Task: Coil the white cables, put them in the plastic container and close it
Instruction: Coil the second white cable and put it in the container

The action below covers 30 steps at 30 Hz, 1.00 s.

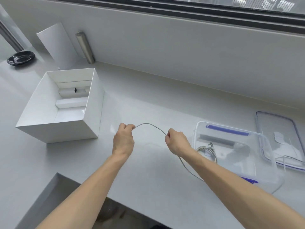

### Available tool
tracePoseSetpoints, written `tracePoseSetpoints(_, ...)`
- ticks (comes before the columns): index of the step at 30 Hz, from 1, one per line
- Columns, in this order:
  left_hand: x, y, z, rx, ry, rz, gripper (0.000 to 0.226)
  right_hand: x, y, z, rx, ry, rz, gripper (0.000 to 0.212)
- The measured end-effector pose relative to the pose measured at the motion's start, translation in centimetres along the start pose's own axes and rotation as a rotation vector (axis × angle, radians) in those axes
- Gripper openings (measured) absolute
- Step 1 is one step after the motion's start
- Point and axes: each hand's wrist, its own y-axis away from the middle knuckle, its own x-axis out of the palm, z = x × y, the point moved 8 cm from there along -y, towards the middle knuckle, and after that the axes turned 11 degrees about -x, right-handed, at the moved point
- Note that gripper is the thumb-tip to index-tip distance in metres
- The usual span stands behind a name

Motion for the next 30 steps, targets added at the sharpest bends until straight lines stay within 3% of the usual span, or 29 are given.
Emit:
tracePoseSetpoints(5, -1.9, 3.1, -0.8, -0.022, 0.309, 0.052, 0.027, -4.2, 5.1, -0.1, -0.008, -0.384, -0.114, 0.014)
tracePoseSetpoints(11, -2.1, 6.0, -5.0, 0.022, 0.452, 0.097, 0.025, -7.6, 9.5, -2.7, 0.026, -0.653, -0.129, 0.016)
tracePoseSetpoints(21, -2.4, 10.0, -14.4, 0.133, 0.654, 0.18, 0.029, -12.7, 17.1, -7.1, -0.086, -1.032, -0.165, 0.016)
tracePoseSetpoints(27, -1.7, 11.9, -18.4, 0.036, 0.872, 0.337, 0.016, -13.1, 20.4, -8.1, -0.165, -1.269, 0.048, 0.004)
tracePoseSetpoints(30, -1.3, 12.4, -19.2, -0.055, 0.996, 0.404, 0.015, -13.1, 20.8, -8.2, -0.22, -1.355, 0.066, 0.02)
